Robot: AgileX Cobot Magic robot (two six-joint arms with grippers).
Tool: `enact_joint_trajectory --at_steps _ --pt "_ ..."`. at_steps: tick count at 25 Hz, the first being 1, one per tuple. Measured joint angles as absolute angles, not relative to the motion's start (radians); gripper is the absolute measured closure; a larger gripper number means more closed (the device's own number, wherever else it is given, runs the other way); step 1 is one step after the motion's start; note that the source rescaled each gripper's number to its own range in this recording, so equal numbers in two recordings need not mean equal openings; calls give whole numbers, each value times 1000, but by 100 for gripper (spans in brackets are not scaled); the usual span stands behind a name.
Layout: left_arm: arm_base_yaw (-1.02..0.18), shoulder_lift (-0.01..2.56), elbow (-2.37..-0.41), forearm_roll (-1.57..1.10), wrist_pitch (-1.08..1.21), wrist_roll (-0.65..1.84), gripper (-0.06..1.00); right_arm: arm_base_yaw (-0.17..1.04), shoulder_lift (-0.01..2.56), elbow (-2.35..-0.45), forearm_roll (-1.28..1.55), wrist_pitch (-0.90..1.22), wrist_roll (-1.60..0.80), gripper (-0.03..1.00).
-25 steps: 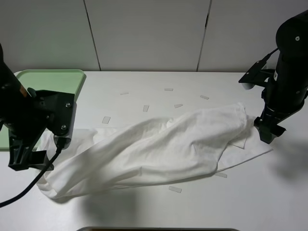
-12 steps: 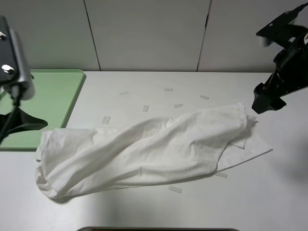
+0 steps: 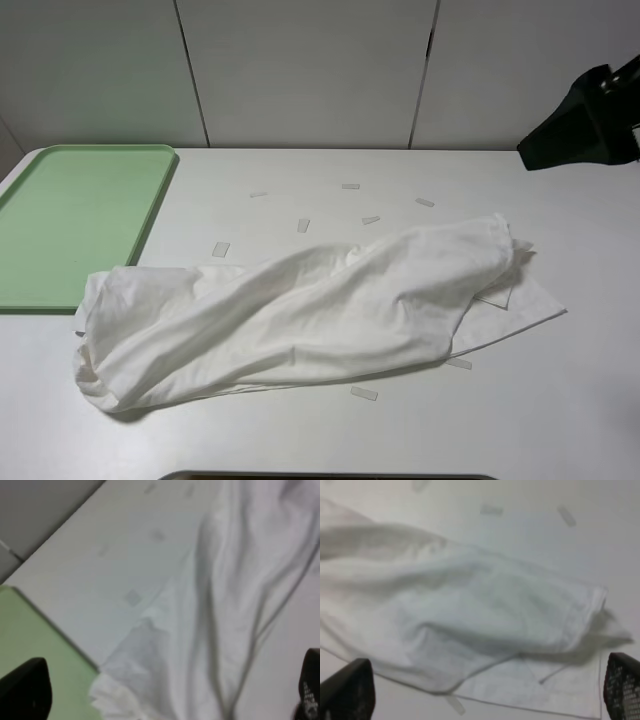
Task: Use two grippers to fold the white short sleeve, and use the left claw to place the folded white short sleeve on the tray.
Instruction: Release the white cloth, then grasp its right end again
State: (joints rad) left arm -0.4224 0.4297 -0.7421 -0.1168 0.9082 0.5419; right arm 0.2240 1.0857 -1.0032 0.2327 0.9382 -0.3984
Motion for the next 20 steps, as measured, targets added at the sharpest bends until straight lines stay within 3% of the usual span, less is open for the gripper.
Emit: enact_joint_trajectory --at_steps 13,20 --pt "-422 33 -740 -215 990 353 -5 224 856 -1003 339 961 -412 -3" --pt "-422 -5 -722 -194 1048 280 -5 224 826 -1003 354 963 -436 -3"
